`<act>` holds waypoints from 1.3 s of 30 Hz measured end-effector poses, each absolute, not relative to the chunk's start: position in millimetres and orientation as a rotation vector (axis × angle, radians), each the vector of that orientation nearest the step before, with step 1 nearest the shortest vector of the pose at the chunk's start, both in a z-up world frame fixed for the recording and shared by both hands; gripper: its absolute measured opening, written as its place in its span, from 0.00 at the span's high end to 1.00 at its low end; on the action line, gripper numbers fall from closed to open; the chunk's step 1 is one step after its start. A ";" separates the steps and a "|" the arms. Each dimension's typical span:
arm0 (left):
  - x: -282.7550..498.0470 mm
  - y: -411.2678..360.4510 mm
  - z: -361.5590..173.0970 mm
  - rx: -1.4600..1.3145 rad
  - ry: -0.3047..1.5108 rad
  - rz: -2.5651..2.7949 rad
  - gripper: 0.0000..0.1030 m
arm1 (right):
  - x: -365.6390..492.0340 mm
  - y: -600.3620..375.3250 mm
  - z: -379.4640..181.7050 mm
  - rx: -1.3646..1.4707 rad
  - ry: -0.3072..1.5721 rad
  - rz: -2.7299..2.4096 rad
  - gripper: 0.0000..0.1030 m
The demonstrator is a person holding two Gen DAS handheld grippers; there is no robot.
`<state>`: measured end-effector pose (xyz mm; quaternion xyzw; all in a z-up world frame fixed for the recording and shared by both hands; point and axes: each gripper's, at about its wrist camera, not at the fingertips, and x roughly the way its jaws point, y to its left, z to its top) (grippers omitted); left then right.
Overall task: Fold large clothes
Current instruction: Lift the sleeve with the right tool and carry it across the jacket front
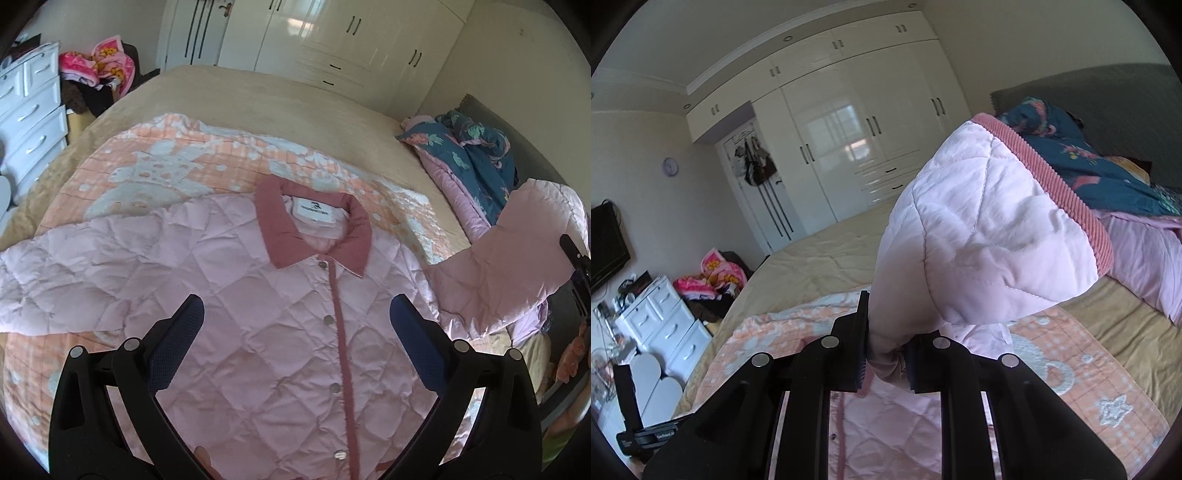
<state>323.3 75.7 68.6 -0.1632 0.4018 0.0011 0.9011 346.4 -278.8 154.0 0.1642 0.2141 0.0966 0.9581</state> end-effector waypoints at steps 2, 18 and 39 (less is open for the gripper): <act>321.2 83.9 68.8 -0.334 0.823 0.015 0.08 | 345.9 -265.3 152.9 0.324 0.438 0.210 0.85; 295.6 151.5 31.8 -0.412 0.783 0.048 0.08 | 359.4 -160.1 117.7 0.194 0.515 0.290 0.85; 311.5 192.8 -19.3 -0.682 0.766 -0.030 0.08 | 368.0 -47.1 17.9 -0.023 0.630 0.398 0.85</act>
